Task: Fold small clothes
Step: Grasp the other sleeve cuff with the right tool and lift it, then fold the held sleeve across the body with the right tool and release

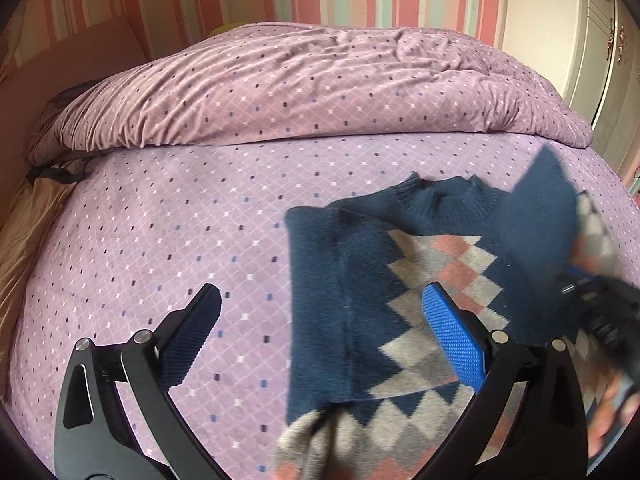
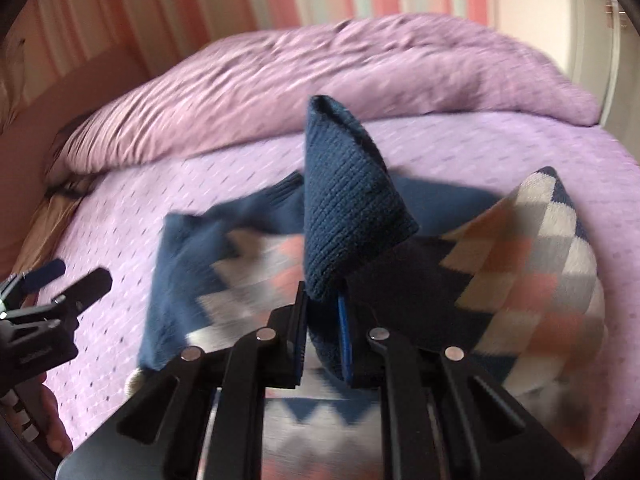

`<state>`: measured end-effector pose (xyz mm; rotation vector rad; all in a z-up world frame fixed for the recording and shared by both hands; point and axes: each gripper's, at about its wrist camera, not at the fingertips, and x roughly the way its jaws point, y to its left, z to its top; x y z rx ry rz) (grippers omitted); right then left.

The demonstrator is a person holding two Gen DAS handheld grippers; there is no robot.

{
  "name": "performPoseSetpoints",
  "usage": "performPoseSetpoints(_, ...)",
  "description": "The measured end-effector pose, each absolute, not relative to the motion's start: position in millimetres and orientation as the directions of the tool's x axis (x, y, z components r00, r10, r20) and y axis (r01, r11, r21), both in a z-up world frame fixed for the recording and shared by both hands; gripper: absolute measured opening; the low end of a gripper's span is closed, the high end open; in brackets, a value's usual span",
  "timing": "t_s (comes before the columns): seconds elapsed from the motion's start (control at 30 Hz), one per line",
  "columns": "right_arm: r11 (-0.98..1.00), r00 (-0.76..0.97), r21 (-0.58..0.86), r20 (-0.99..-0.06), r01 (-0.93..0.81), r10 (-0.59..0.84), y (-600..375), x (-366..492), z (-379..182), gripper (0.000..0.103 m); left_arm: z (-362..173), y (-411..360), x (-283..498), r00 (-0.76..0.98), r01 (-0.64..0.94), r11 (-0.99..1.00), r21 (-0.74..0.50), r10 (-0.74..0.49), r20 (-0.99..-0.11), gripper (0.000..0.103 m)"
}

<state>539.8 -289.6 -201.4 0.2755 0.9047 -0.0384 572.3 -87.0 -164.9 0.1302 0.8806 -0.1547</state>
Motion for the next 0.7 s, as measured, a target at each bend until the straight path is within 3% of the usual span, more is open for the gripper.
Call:
performPoseSetpoints(0.23, 0.979, 0.560, 0.177, -0.824, 0.103, 0.090, -229.8, 565.3, -233.4, 0.015, -165.2, -56.8, 571.8, 0.641, 0.163, 0.984, 0.075, -0.048, -0.766, 0.100)
performPoseSetpoints(0.4, 0.988, 0.516, 0.140, -0.852, 0.065, 0.087, -210.5, 575.4, -253.1, 0.027, -167.2, -38.0, 571.1, 0.637, 0.134, 0.988, 0.071, -0.031, -0.770, 0.100)
performPoseSetpoints(0.43, 0.985, 0.520, 0.163, -0.847, 0.053, 0.112, -212.8, 571.6, -252.6, 0.042, -167.5, -36.0, 570.3, 0.636, 0.130, 0.989, 0.071, -0.028, -0.771, 0.100)
performPoseSetpoints(0.47, 0.981, 0.531, 0.189, -0.836, 0.044, 0.137, -216.1, 568.5, -250.1, 0.067, -168.0, -34.6, 569.8, 0.635, 0.128, 0.989, 0.070, -0.027, -0.772, 0.100)
performPoseSetpoints(0.5, 0.979, 0.544, 0.200, -0.826, 0.043, 0.145, -219.3, 566.0, -247.0, 0.074, -168.5, -34.6, 569.2, 0.633, 0.127, 0.989, 0.069, -0.027, -0.774, 0.100)
performPoseSetpoints(0.57, 0.973, 0.590, 0.228, -0.792, 0.043, 0.159, -233.0, 551.7, -235.8, 0.079, -169.9, -36.2, 568.8, 0.627, 0.126, 0.990, 0.062, -0.032, -0.778, 0.100)
performPoseSetpoints(0.7, 0.974, 0.628, 0.219, -0.767, 0.056, 0.136, -264.4, 532.7, -221.6, 0.080, -175.9, -53.2, 566.5, 0.608, 0.139, 0.990, 0.009, -0.078, -0.790, 0.100)
